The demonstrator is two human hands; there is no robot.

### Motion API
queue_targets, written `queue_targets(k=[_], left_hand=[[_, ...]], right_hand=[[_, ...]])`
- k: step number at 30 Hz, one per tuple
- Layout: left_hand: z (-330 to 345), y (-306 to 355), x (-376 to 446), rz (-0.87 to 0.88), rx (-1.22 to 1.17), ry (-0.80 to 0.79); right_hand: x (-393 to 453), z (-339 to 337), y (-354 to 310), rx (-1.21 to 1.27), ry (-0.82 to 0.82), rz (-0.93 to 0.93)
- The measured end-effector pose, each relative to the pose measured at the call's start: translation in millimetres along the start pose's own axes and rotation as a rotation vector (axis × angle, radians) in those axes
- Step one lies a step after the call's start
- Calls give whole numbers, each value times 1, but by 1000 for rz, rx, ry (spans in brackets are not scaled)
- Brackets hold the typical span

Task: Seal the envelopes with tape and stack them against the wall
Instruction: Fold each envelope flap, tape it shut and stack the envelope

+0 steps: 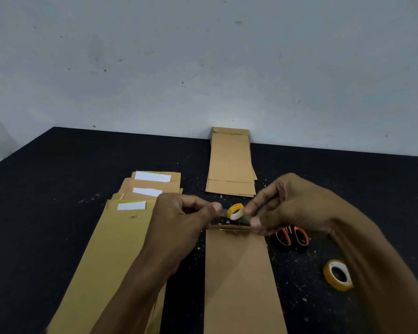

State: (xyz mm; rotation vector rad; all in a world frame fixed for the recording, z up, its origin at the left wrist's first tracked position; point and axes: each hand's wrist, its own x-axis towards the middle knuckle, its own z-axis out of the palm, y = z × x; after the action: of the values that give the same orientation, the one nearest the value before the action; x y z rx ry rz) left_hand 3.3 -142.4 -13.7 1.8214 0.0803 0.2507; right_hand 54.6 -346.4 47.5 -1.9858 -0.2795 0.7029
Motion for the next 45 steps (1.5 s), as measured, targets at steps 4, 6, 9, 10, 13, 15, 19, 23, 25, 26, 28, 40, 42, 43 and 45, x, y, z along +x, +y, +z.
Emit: queue_targets(k=[4, 6, 9, 10, 13, 15, 19, 23, 25, 26, 28, 40, 42, 43, 45], left_hand=[[9, -5, 0, 4, -38, 37], [13, -9, 1, -14, -46, 60], [18, -19, 2, -51, -44, 71], [19, -21, 1, -62, -40, 74], [21, -28, 0, -84, 4, 82], [22, -32, -2, -95, 51, 72], [27, -38, -7, -90, 166, 83], [31, -37, -13, -71, 223, 167], [34, -37, -15, -65, 229, 193], [35, -36, -16, -52, 235, 204], [37, -37, -17, -39, 263, 220], [45, -42, -20, -51, 396, 245], [46, -43, -19, -53, 408, 241], [46, -43, -19, -53, 415, 235], [47, -42, -19, -64, 433, 229]], right_hand=[[6, -11, -1, 31, -13, 23], [11, -11, 3, 32, 18, -13], [18, -2, 14, 45, 91, -35], [20, 2, 18, 61, 118, -37], [25, 14, 29, 94, 182, -25], [27, 20, 36, 102, 203, -6], [28, 29, 48, 83, 213, 45], [30, 39, 61, 53, 289, 32], [32, 43, 66, 40, 338, -3], [32, 44, 67, 9, 358, -26], [32, 45, 68, -61, 379, -51], [33, 54, 74, -225, 414, -120], [34, 55, 76, -237, 427, -118], [35, 55, 76, -243, 429, -116], [35, 56, 77, -248, 434, -117]])
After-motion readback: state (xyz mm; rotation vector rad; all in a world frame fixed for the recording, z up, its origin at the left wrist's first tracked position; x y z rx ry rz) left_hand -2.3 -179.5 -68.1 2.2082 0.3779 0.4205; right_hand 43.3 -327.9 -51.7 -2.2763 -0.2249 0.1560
